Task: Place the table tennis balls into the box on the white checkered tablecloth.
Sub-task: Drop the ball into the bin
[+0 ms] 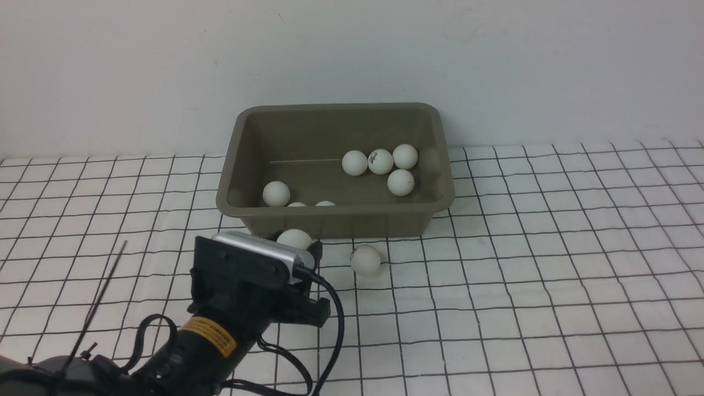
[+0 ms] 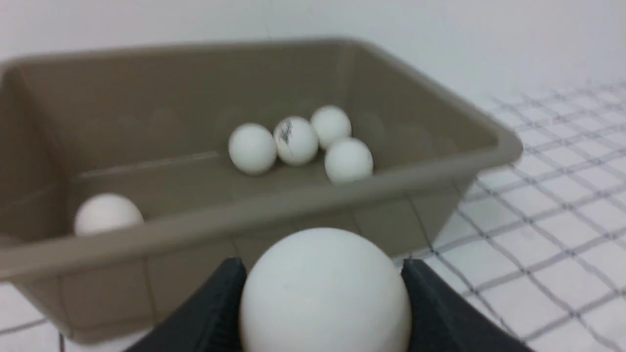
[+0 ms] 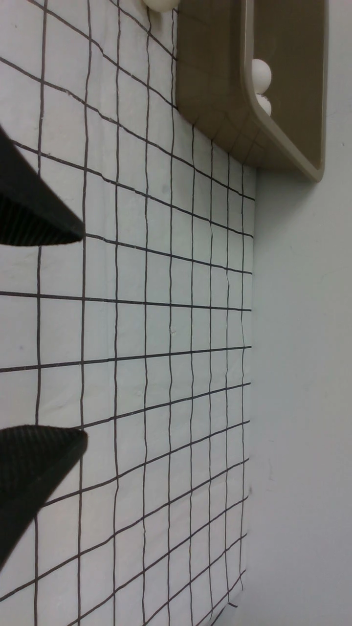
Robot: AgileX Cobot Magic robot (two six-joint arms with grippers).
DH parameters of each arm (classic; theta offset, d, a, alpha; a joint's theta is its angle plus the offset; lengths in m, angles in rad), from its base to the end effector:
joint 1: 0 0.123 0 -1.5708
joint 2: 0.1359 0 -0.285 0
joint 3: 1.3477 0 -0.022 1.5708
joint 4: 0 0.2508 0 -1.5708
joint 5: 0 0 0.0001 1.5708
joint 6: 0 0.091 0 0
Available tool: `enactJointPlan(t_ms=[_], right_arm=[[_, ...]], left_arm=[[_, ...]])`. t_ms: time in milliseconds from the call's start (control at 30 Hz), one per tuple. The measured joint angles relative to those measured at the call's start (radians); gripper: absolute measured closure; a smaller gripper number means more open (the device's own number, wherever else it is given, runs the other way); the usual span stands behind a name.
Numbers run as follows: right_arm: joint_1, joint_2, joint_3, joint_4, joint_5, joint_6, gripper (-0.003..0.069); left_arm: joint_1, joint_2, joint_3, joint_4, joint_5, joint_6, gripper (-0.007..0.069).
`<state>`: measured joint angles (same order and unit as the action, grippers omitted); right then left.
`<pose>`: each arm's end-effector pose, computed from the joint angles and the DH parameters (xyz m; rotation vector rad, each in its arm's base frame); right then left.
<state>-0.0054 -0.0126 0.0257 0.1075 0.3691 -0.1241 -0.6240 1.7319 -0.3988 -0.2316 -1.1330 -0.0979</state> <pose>0.0527 0.0032 0.1722 -0.0439 1.8631 0.0159 0.2323 -0.1440 0.1538 0.2058 1.6982 -0.4369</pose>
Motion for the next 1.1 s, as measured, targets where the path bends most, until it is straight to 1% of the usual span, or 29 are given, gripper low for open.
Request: enactJointPlan(t_ms=[133,200,267,400,533,633,767,867,933,1000,1100], right_arm=[[0.000,0.000,0.000,0.000,0.000,0.000,0.0207],[0.000,0.000,0.000,0.000,0.000,0.000,0.0207],[0.000,0.000,0.000,0.000,0.000,0.000,0.0207],[0.000,0.000,0.000,0.000,0.000,0.000,0.0207],[0.000,0.000,0.000,0.000,0.000,0.000,0.0207],[0.000,0.000,0.000,0.000,0.000,0.000,0.0207],[0.000,0.000,0.000,0.000,0.000,0.000,0.0207],[0.000,0.000,0.000,0.000,0.000,0.000,0.0207],[0.000,0.000,0.000,0.000,0.000,0.000,0.0207],[0.000,0.000,0.000,0.000,0.000,0.000,0.0207],[0.000,0.000,0.000,0.000,0.000,0.000,0.0207]], left_arm=[[0.026,-0.026,-0.039,0.016,0.000,-0.007,0.0275],[0.031,-0.027,-0.079,0.063,0.009,-0.003,0.0275],[0.036,-0.027,-0.129,0.111,0.052,-0.003,0.0275],[0.042,-0.027,-0.234,0.183,0.233,-0.003,0.0275],[0.043,-0.027,-0.339,0.221,0.515,-0.003,0.0275],[0.044,-0.026,-0.409,0.225,0.678,-0.001,0.0275],[0.075,-0.025,-0.497,0.232,0.749,-0.003,0.0275],[0.130,-0.024,-0.571,0.232,0.811,-0.007,0.0275],[0.187,-0.015,-0.638,0.237,0.874,-0.009,0.0275],[0.234,0.005,-0.700,0.260,0.933,-0.010,0.0275],[0.271,0.054,-0.786,0.331,1.004,-0.010,0.0275]])
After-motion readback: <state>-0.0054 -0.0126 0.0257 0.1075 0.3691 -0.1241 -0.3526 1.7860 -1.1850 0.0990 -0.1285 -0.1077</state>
